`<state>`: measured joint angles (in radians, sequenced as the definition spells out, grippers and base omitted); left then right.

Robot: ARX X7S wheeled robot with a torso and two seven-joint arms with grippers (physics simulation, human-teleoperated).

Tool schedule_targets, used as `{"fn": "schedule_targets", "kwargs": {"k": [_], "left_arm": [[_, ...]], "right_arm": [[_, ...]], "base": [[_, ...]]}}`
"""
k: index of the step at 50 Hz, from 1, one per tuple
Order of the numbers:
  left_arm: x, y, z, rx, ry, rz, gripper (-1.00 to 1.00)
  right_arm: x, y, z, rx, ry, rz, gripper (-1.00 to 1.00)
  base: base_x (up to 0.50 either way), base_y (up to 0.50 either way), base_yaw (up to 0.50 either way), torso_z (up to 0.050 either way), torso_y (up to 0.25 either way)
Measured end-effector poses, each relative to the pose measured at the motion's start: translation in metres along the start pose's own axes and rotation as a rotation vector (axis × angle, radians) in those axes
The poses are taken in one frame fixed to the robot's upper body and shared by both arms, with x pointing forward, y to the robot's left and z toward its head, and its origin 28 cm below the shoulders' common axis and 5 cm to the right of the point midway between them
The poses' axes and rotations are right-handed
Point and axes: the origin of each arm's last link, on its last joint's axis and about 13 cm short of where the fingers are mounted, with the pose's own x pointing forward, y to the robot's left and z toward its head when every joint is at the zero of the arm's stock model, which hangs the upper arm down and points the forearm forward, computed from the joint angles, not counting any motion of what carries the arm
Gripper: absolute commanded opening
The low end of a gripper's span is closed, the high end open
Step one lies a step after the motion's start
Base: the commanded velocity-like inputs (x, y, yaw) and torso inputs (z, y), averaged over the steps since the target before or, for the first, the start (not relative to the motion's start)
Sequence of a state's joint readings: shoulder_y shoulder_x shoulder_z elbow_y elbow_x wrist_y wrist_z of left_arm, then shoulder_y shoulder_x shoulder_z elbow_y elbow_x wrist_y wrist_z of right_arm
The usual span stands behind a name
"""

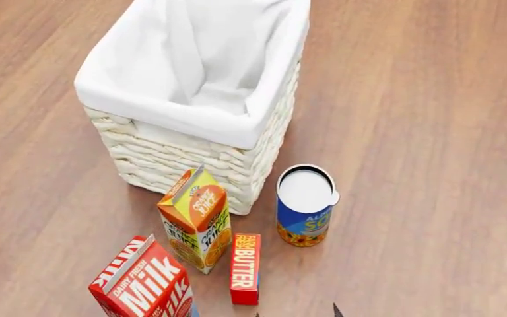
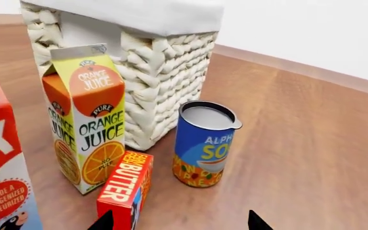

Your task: Pick up the butter and put it in the basket.

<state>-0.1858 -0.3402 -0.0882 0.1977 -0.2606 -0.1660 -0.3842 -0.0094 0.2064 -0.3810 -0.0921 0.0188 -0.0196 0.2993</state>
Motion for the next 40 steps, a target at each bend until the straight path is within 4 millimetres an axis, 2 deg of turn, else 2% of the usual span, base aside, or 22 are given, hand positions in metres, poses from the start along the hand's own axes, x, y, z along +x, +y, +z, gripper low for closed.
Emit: {"fn": "schedule_targets", "kwargs": {"k": [18, 40], "left_arm": [[0.001, 0.002, 0.004, -0.007, 0.010, 0.015, 1.00], [0.002, 0.003, 0.004, -0.004, 0.026, 0.024, 1.00]], "right_arm": [[0.013, 0.009, 0.002, 0.015, -0.010, 0.066, 1.00], [0.016, 0.018, 0.002, 0.120, -0.037, 0.125, 1.00]], "base": [[0.00, 0.00, 0.00, 0.000, 0.000], [0.00, 0.00, 0.00, 0.000, 0.000]]}}
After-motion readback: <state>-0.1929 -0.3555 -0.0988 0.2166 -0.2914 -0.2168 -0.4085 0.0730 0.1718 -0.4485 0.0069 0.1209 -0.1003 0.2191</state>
